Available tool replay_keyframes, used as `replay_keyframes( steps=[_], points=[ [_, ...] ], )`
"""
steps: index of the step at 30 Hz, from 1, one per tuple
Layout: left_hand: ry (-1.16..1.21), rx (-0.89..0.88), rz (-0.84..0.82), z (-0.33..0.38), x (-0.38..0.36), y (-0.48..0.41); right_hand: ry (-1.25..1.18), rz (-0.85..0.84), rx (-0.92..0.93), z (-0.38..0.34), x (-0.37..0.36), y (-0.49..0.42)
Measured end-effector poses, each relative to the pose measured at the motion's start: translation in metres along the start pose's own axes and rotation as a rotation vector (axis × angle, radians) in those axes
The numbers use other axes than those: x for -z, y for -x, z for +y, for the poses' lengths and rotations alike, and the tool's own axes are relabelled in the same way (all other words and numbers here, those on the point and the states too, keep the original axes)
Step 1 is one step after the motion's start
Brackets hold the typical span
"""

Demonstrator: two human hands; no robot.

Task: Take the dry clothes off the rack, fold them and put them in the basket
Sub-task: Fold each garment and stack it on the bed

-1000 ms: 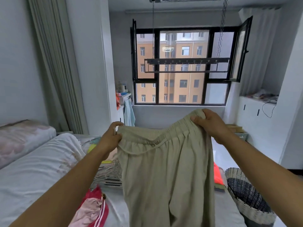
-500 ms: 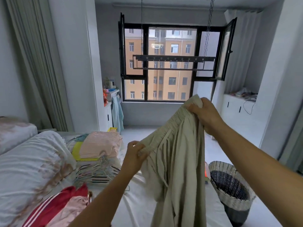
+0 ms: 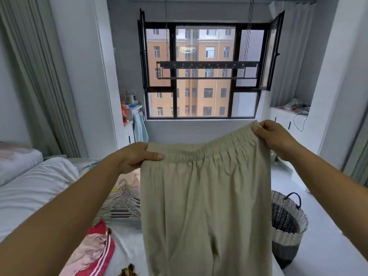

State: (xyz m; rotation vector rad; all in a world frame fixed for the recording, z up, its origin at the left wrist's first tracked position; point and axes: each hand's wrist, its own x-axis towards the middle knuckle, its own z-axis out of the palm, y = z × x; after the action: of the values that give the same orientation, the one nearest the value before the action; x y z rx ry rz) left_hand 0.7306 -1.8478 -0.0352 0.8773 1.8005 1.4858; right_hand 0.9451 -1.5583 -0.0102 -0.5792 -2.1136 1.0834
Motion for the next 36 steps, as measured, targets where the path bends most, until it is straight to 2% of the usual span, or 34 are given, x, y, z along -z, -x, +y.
replay_keyframes(
  steps=[3,5,7,8,10,14,16,18,22,27,31,36],
  points=[
    [-0.015,-0.073,0.069,0.009,0.009,-0.003,0.006,-0.030,0.009,-0.001,-0.006,-0.003],
    [-0.023,-0.132,0.140,0.015,0.009,-0.003,-0.068,-0.181,0.000,-0.003,-0.009,-0.004],
    [-0.001,-0.167,0.217,0.017,0.009,-0.001,0.051,-0.311,-0.015,-0.003,-0.014,-0.004],
    [-0.001,-0.171,0.240,0.018,0.010,-0.001,0.134,-0.322,-0.013,-0.002,-0.019,-0.004],
    [-0.009,-0.173,0.201,0.021,0.012,0.004,0.206,-0.277,-0.004,0.003,-0.028,-0.008],
    [0.043,-0.077,0.048,0.026,0.023,0.017,-0.064,-0.317,-0.021,0.000,-0.032,-0.011],
    [0.039,0.011,0.024,0.022,0.031,0.026,-0.135,-0.356,-0.047,-0.001,-0.030,-0.013],
    [0.057,0.076,0.103,0.014,0.037,0.031,-0.173,-0.386,-0.117,-0.001,-0.033,-0.012],
    [0.072,0.115,0.415,-0.004,0.033,0.026,-0.159,-0.365,-0.284,0.002,-0.051,-0.013],
    [0.209,0.166,0.611,-0.009,0.018,0.010,-0.239,-0.261,-0.413,-0.010,-0.080,-0.010],
    [0.206,-0.074,0.657,0.007,-0.015,-0.002,-0.327,-0.226,-0.366,-0.037,-0.102,-0.009],
    [-0.132,-0.353,0.512,0.024,-0.083,-0.002,-0.434,-0.347,-0.179,-0.075,-0.123,0.002]
  ],
)
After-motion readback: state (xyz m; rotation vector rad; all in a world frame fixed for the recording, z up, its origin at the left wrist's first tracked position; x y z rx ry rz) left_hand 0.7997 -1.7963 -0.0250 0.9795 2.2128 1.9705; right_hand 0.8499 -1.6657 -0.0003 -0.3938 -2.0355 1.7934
